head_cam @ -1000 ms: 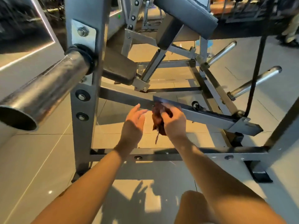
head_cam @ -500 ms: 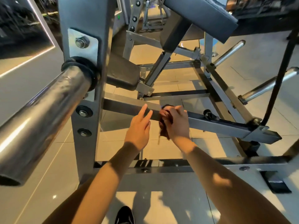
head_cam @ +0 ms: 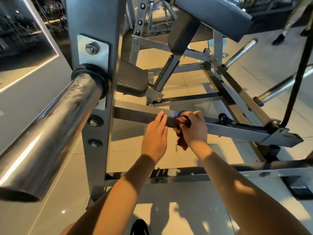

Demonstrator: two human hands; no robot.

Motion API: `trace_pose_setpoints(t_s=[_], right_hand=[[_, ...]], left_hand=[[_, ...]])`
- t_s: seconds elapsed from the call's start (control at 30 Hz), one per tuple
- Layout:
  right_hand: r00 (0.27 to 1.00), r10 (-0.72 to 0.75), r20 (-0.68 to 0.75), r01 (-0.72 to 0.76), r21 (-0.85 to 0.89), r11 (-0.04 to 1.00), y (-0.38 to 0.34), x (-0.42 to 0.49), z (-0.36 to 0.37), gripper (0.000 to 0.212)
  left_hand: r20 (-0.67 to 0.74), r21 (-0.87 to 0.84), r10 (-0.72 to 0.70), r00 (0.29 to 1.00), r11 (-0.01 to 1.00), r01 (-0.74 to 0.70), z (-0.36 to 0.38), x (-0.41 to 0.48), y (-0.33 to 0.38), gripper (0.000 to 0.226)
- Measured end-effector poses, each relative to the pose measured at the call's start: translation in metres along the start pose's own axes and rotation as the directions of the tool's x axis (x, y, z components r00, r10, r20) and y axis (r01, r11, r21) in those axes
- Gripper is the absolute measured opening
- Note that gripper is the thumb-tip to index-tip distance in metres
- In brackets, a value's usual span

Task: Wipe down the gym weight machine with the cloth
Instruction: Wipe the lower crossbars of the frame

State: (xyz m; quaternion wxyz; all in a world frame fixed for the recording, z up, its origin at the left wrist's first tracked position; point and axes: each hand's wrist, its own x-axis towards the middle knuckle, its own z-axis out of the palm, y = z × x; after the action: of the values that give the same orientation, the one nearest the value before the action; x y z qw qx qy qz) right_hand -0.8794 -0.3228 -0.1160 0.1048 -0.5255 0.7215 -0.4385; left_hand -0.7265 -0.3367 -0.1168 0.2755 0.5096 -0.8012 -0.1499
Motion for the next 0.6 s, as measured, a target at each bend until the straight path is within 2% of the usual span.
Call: trace_pose_setpoints(t_s=[0.1,0.27,0.37,0.53,0.6], right_hand=[[0.992,0.121,-0.021,-0.120,0.043,0.992,0.001,-0.003,-0.002,0.029],[0.993,0.018,0.115,-0.024,0.055,0.998,-0.038,-0.005,0.011,0.030],[0.994,-0.015,0.108,0.015,0.004,1.000,-0.022,-0.001,-0.002,0.025],[0.983,0.185,-0.003,-0.185,0.082,0.979,0.026,-0.010,-0.026,0.019],[0.992,0.124,0.016,-0.125,0.118,0.985,0.013,-0.012,-0.016,0.024]], left_hand=[[0.024,-0.003,-0.018,1.000,1.000,0.018,0.002,-0.001,-0.002,0.050],[0.017,-0.148,-0.052,0.998,0.988,0.054,0.002,-0.005,0.003,0.050],[0.019,-0.101,-0.055,0.998,0.993,0.056,0.004,-0.007,0.001,0.049],[0.047,-0.092,-0.050,0.998,0.994,0.055,0.004,-0.007,-0.005,0.051],[0.047,-0.139,-0.059,0.997,0.988,0.065,0.004,-0.010,-0.007,0.050]])
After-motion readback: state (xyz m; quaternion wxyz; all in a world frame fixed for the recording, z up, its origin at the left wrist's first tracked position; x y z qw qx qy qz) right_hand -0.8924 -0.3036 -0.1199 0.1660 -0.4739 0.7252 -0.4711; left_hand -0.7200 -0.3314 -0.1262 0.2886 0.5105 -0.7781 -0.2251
